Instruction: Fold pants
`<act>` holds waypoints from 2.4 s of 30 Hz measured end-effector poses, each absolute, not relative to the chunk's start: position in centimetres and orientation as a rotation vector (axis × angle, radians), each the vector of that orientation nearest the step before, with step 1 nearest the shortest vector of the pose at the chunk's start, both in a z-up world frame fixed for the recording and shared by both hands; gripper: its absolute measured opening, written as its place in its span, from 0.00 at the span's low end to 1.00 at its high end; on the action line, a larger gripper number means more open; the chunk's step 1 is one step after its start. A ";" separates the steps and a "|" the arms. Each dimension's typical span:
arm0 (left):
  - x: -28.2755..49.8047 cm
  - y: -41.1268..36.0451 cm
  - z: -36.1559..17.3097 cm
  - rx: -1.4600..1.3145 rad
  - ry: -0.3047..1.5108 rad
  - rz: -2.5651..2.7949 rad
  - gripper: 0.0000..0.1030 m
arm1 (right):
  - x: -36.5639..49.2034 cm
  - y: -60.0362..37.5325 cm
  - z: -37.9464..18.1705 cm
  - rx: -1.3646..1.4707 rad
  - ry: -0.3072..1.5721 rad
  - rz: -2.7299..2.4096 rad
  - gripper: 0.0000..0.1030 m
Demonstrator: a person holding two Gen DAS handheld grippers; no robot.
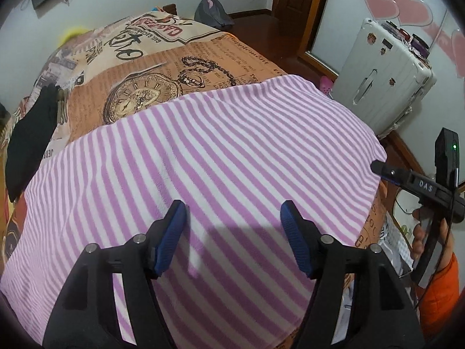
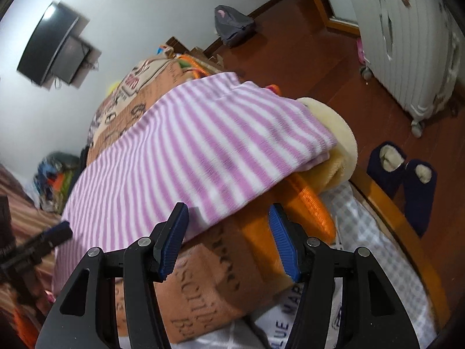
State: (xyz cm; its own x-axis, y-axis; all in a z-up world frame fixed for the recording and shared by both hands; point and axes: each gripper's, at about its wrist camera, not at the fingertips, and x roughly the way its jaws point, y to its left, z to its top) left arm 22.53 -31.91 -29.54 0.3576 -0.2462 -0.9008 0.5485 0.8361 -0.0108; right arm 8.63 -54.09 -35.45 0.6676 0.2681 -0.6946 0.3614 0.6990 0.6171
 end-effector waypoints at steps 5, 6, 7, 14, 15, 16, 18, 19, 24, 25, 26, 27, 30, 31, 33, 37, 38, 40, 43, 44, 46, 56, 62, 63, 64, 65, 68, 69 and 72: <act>22.7 -32.2 -29.8 0.332 1.082 -0.511 0.68 | 9.5 -55.2 -36.2 0.896 0.815 -0.062 0.54; 22.7 -32.2 -29.9 0.335 1.081 -0.510 0.68 | 9.7 -55.4 -36.3 0.910 0.804 -0.064 0.55; 22.7 -32.3 -30.0 0.340 1.079 -0.508 0.69 | 9.9 -55.5 -36.3 0.916 0.797 -0.065 0.55; 22.3 -32.7 -30.2 0.377 1.053 -0.495 0.69 | 11.1 -55.7 -34.6 0.828 0.748 -0.096 0.36; 22.3 -32.7 -30.2 0.376 1.051 -0.494 0.69 | 11.2 -55.6 -34.3 0.812 0.742 -0.104 0.27; 22.3 -32.6 -30.2 0.375 1.051 -0.495 0.69 | 11.3 -55.7 -34.1 0.800 0.736 -0.111 0.20; 22.3 -32.5 -30.1 0.368 1.052 -0.498 0.69 | 11.3 -55.8 -33.6 0.779 0.718 -0.119 0.16; 22.3 -32.5 -30.0 0.365 1.053 -0.500 0.69 | 11.3 -55.9 -33.3 0.779 0.708 -0.114 0.13; 22.2 -32.1 -29.6 0.339 1.061 -0.509 0.69 | 11.1 -55.7 -31.6 0.746 0.667 -0.098 0.09; 22.2 -32.0 -29.5 0.331 1.060 -0.511 0.69 | 11.1 -55.6 -31.2 0.744 0.658 -0.091 0.09; 22.0 -31.9 -29.3 0.324 1.059 -0.514 0.69 | 11.1 -55.5 -30.7 0.739 0.648 -0.084 0.09; 21.9 -31.8 -29.1 0.318 1.057 -0.517 0.69 | 11.0 -55.3 -30.1 0.731 0.636 -0.077 0.09; 21.6 -31.2 -28.2 0.297 1.037 -0.517 0.69 | 11.0 -54.7 -28.3 0.707 0.602 -0.053 0.09; 21.4 -30.9 -27.9 0.291 1.030 -0.515 0.69 | 11.0 -54.6 -27.9 0.698 0.593 -0.045 0.08; 21.2 -30.3 -27.3 0.280 1.014 -0.510 0.69 | 11.1 -53.9 -26.8 0.678 0.573 -0.027 0.08; 20.8 -29.1 -26.4 0.259 0.992 -0.501 0.69 | 11.6 -52.3 -25.1 0.633 0.543 0.018 0.08; 20.7 -28.7 -26.2 0.253 0.989 -0.498 0.69 | 11.7 -52.0 -24.9 0.623 0.543 0.023 0.08; 20.5 -28.1 -25.9 0.240 0.985 -0.493 0.69 | 12.0 -51.5 -24.9 0.605 0.547 0.023 0.08; 20.4 -27.2 -25.8 0.232 0.982 -0.482 0.69 | 12.1 -51.2 -26.0 0.620 0.577 -0.004 0.08; 20.4 -27.0 -25.9 0.229 0.982 -0.480 0.69 | 12.1 -51.3 -26.5 0.631 0.592 -0.008 0.10; 20.5 -26.5 -25.9 0.222 0.988 -0.474 0.69 | 11.9 -51.5 -28.0 0.670 0.634 -0.029 0.11; 21.1 -26.9 -27.2 0.219 1.026 -0.461 0.69 | 11.4 -53.9 -33.1 0.854 0.722 -0.067 0.18; 21.3 -28.0 -27.8 0.245 1.040 -0.464 0.69 | 12.7 -55.1 -33.1 0.895 0.706 -0.049 0.36; 21.4 -28.2 -27.9 0.246 1.041 -0.463 0.69 | 12.9 -55.2 -33.1 0.892 0.705 -0.044 0.38; 21.4 -28.3 -27.9 0.247 1.042 -0.462 0.69 | 13.0 -55.2 -33.0 0.885 0.704 -0.044 0.38; 21.5 -28.3 -27.9 0.248 1.042 -0.461 0.69 | 13.2 -55.1 -32.9 0.877 0.701 -0.043 0.37; 21.6 -28.5 -27.8 0.249 1.040 -0.461 0.69 | 13.1 -55.0 -32.3 0.852 0.681 -0.033 0.22; 21.5 -28.5 -27.7 0.250 1.037 -0.460 0.69 | 13.1 -55.1 -32.1 0.844 0.675 -0.027 0.16; 21.6 -28.1 -27.3 0.242 1.030 -0.456 0.69 | 13.0 -54.7 -30.6 0.819 0.636 -0.012 0.09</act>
State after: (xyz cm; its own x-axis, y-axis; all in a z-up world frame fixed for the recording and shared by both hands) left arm 21.59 -28.14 -27.32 0.4330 -0.2502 -0.8660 0.4728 0.8810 -0.0182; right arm 13.01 -54.72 -30.60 0.8152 0.2284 -0.5323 0.2476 0.6934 0.6767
